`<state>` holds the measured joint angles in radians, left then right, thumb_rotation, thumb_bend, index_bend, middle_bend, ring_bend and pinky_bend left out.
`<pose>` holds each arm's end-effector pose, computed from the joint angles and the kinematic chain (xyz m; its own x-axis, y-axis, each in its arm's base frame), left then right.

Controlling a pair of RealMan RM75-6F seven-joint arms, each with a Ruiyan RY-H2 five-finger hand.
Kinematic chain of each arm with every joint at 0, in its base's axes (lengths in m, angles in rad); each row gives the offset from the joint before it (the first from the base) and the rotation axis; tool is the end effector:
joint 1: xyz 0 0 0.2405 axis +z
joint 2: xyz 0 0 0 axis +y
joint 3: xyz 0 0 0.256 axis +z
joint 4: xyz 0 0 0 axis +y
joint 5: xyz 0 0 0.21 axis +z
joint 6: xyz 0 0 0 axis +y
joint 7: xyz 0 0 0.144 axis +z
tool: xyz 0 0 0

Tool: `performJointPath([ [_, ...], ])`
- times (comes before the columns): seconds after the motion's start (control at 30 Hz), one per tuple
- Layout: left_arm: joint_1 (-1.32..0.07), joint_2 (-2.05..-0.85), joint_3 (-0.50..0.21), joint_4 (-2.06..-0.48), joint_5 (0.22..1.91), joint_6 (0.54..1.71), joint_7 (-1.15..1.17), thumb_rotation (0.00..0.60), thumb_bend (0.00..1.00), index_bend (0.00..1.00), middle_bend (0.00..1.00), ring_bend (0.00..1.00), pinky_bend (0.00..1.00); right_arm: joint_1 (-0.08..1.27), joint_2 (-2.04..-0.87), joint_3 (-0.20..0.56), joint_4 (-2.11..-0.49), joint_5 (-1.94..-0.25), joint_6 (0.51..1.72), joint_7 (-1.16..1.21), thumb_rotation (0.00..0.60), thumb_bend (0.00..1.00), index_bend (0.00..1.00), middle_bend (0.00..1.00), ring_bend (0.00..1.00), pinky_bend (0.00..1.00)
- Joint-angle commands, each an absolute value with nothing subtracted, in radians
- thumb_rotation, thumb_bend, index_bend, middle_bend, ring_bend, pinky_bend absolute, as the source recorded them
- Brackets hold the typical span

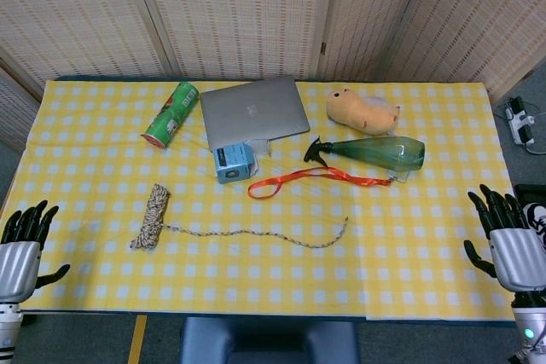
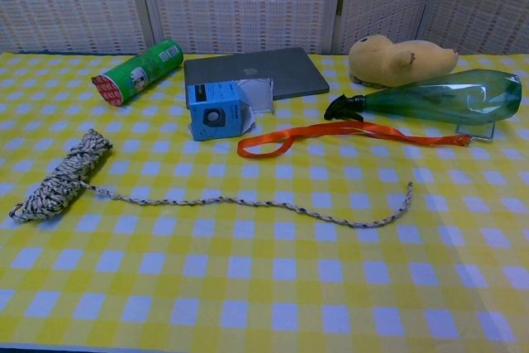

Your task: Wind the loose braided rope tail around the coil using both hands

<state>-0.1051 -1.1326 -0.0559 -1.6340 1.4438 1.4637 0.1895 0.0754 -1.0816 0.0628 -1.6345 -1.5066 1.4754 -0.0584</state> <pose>-0.3097 0.1880 0.1535 0.5263 0.0176 0.8501 0.8498 0.0222 -0.5266 -0.3095 -0.1806 0.1691 0.4611 -0.0013 0.8874 -0.8873 -0.0088 0.4611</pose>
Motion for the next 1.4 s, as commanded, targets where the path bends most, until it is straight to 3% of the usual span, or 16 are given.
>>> performJointPath([
  [0.03, -0.11, -1.134, -0.058, -1.637, 1.431, 1.449, 0.199, 0.6, 0.16, 0.0, 0.0, 0.0, 0.0, 0.077, -1.081, 0.066, -1.634, -1.504, 1.474, -0.058, 0.6, 0.41, 0.0, 0.0, 0.0, 0.0],
  [0.57, -0.131, -1.142, -0.07, -1.641, 1.446, 1.443, 0.173, 0.6, 0.16, 0.0, 0.0, 0.0, 0.0, 0.072, -1.075, 0.075, -1.625, -1.51, 1.502, -0.044, 0.6, 0.41, 0.0, 0.0, 0.0, 0.0],
  [0.93, -0.244, -1.137, -0.114, -1.697, 1.473, 1.334, 0.119, 0.6, 0.16, 0.0, 0.0, 0.0, 0.0, 0.076, -1.058, 0.088, -1.642, -1.52, 1.521, -0.055, 0.6, 0.41, 0.0, 0.0, 0.0, 0.0],
  [1.4, -0.45, -1.245, -0.15, -1.698, 1.382, 1.071, 0.232, 0.6, 0.16, 0.0, 0.0, 0.0, 0.0, 0.082, -1.054, 0.087, -1.646, -1.512, 1.505, -0.054, 0.6, 0.41, 0.0, 0.0, 0.0, 0.0],
])
